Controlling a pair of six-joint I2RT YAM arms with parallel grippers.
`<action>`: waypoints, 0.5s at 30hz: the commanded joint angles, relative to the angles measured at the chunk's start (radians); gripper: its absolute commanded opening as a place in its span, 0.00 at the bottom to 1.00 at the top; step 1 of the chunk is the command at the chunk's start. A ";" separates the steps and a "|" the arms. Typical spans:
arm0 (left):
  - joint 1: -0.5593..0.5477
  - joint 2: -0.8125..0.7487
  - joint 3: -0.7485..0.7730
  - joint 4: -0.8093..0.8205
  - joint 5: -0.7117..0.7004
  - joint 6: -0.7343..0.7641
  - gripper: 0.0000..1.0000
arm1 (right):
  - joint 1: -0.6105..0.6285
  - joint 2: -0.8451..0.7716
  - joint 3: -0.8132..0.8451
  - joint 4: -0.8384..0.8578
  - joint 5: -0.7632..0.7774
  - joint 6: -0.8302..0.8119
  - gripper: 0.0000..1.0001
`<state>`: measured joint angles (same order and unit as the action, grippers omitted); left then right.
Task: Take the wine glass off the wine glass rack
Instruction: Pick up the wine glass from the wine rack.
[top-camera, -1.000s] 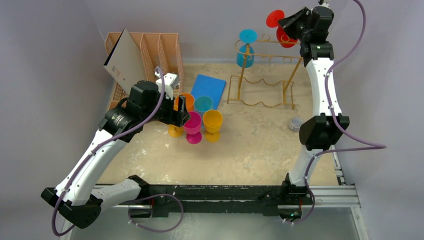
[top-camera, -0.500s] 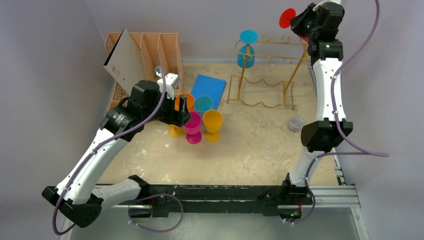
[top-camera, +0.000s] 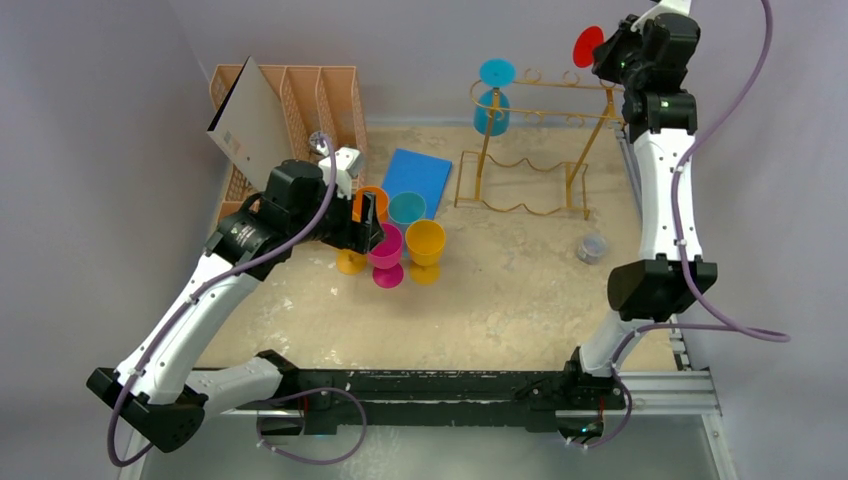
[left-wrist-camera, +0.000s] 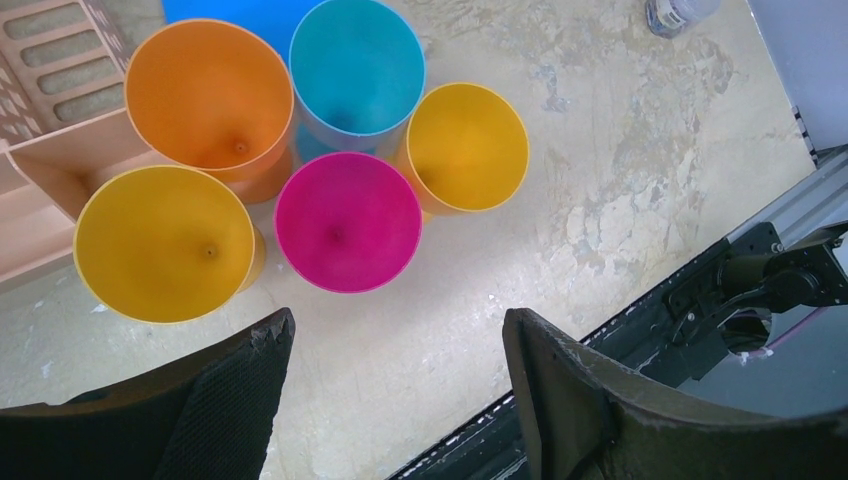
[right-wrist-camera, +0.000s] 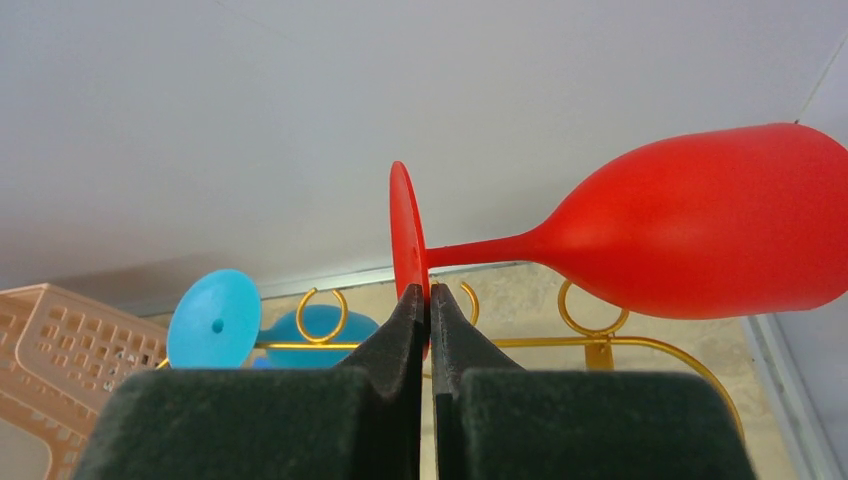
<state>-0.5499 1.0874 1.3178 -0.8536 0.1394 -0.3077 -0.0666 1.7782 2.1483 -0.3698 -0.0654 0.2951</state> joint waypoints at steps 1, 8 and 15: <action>0.007 0.005 -0.003 0.034 0.023 -0.019 0.75 | -0.002 -0.081 -0.029 0.015 0.019 -0.054 0.00; 0.008 0.003 -0.008 0.036 0.025 -0.019 0.75 | -0.002 -0.154 -0.100 0.017 0.004 -0.053 0.00; 0.007 0.002 -0.001 0.039 0.030 -0.023 0.75 | -0.002 -0.284 -0.213 -0.014 -0.051 -0.031 0.00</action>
<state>-0.5499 1.0927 1.3109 -0.8513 0.1535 -0.3153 -0.0666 1.5890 1.9728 -0.3828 -0.0780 0.2676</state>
